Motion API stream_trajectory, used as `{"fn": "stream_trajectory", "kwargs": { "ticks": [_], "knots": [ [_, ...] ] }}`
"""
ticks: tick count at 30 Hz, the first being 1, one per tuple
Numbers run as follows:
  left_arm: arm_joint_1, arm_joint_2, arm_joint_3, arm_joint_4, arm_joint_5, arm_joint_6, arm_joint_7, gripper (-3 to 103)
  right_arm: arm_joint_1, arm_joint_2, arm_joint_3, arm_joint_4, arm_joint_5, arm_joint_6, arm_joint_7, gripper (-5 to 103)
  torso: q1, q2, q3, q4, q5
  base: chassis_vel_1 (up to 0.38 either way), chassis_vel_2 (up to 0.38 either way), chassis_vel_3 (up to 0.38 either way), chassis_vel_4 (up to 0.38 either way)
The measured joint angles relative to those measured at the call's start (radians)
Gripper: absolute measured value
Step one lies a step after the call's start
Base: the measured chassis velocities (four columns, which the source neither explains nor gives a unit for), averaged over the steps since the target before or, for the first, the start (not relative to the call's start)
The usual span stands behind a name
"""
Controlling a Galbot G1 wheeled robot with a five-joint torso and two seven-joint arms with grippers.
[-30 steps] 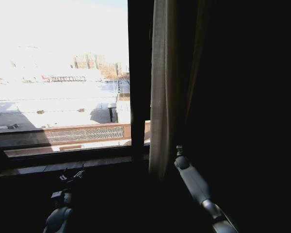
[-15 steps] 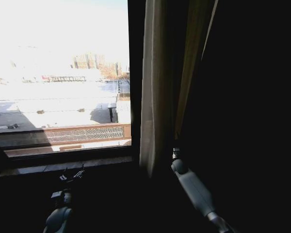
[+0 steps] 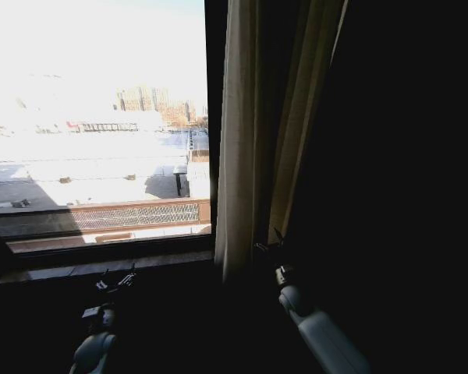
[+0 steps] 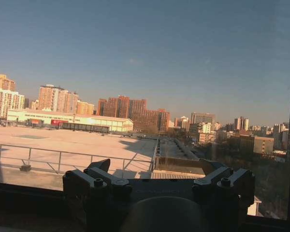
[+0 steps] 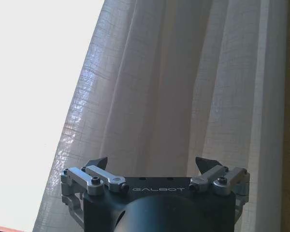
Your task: Open the curtains by pulling them apart, changing their state from closed to fully open.
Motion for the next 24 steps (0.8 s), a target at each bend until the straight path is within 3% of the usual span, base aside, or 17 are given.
{"fn": "stream_trajectory", "kwargs": {
  "ticks": [5, 10, 24],
  "knots": [
    [0.000, 0.000, 0.000, 0.000, 0.000, 0.000, 0.000, 100, -0.018, 0.000, -0.001, 0.025, -0.016, 0.000, 0.006, 100, 0.000, 0.000, 0.000, 0.0000, 0.0001, 0.000, 0.000, 0.000, 0.000],
    [0.000, 0.000, 0.000, 0.000, 0.000, 0.000, 0.000, 100, -0.044, 0.015, 0.002, 0.022, -0.016, 0.049, -0.037, 100, 0.000, 0.000, 0.000, 0.0000, 0.0001, 0.000, 0.000, 0.000, 0.000],
    [0.000, 0.000, 0.000, 0.000, 0.000, 0.000, 0.000, 100, -0.084, 0.061, 0.018, -0.003, -0.094, 0.060, -0.031, 100, 0.000, 0.000, 0.000, -0.0001, 0.0002, 0.002, -0.001, -0.004, 0.001]
  ]
}}
